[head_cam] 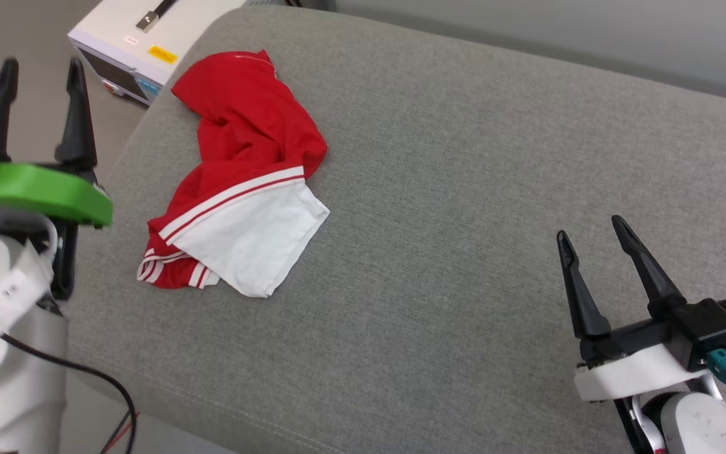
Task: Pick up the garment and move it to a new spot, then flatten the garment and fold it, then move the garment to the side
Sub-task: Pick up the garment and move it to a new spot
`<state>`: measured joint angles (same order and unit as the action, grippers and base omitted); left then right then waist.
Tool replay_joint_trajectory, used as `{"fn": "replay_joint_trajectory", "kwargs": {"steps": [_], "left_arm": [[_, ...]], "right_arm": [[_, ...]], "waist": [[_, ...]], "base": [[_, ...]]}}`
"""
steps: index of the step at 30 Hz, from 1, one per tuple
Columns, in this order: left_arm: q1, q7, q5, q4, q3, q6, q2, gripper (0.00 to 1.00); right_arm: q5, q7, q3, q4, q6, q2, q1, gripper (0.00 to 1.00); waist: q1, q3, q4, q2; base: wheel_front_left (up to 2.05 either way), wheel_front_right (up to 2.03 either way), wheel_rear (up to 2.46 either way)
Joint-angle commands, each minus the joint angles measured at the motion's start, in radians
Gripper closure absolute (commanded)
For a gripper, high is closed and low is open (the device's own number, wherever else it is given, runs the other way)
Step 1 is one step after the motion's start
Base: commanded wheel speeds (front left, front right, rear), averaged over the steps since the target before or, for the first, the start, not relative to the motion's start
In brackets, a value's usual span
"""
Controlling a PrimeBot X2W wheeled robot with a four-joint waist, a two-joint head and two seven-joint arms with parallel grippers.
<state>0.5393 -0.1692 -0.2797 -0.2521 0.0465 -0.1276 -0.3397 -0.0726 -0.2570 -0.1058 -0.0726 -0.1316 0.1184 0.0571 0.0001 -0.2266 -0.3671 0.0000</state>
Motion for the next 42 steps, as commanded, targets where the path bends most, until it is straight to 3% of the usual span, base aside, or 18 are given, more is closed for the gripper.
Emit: {"fn": "replay_joint_trajectory", "kwargs": {"steps": [1, 7, 12, 20, 27, 38, 39, 42], "left_arm": [[0.057, 0.029, -0.035, -0.008, -0.027, -0.003, -0.034, 0.00], [0.228, 0.252, -0.215, -0.035, -0.200, -0.003, -0.185, 0.00], [0.313, 0.513, -0.383, -0.043, -0.345, -0.003, -0.295, 0.00], [0.365, 0.845, -0.549, -0.036, -0.564, -0.003, -0.401, 0.00], [0.360, 0.930, -0.596, -0.094, -0.691, -0.003, -0.408, 0.00], [0.308, 0.965, -0.649, -0.261, -0.853, -0.003, -0.365, 0.00], [0.309, 0.958, -0.655, -0.270, -0.863, -0.003, -0.361, 0.97], [0.316, 0.910, -0.681, -0.275, -0.870, -0.003, -0.356, 1.00]], "right_arm": [[0.010, -0.005, 0.002, -0.009, 0.001, 0.008, 0.027, 0.00], [0.005, -0.005, 0.013, -0.017, 0.001, 0.011, 0.066, 0.00], [0.005, -0.005, 0.015, -0.022, 0.001, 0.017, 0.093, 0.00], [-0.002, -0.005, 0.016, -0.027, 0.001, 0.025, 0.133, 0.00], [-0.005, -0.005, 0.015, -0.032, 0.001, 0.035, 0.161, 0.00], [-0.009, -0.005, 0.011, -0.026, 0.001, 0.030, 0.172, 0.00], [-0.010, -0.005, 0.011, -0.023, 0.001, 0.030, 0.169, 0.00], [-0.011, -0.005, 0.008, -0.017, 0.001, 0.026, 0.160, 0.00]], "waist": [[-0.0001, -0.071, 0.045, 0.0000], [-0.0001, -0.133, 0.083, 0.0000], [-0.0001, -0.173, 0.112, 0.0000], [-0.0001, -0.233, 0.157, 0.0000], [-0.0001, -0.278, 0.189, 0.0000], [-0.0001, -0.290, 0.210, 0.0000], [-0.0001, -0.285, 0.208, 0.0000], [-0.0001, -0.260, 0.205, 0.0000]], "base": [[0.00, 0.00, 0.00], [0.00, 0.00, 0.00], [0.00, 0.00, 0.00], [0.00, 0.00, 0.00], [0.00, 0.00, 0.00], [0.00, 0.00, 0.00], [0.00, 0.00, 0.00], [0.00, 0.00, 0.00]]}}
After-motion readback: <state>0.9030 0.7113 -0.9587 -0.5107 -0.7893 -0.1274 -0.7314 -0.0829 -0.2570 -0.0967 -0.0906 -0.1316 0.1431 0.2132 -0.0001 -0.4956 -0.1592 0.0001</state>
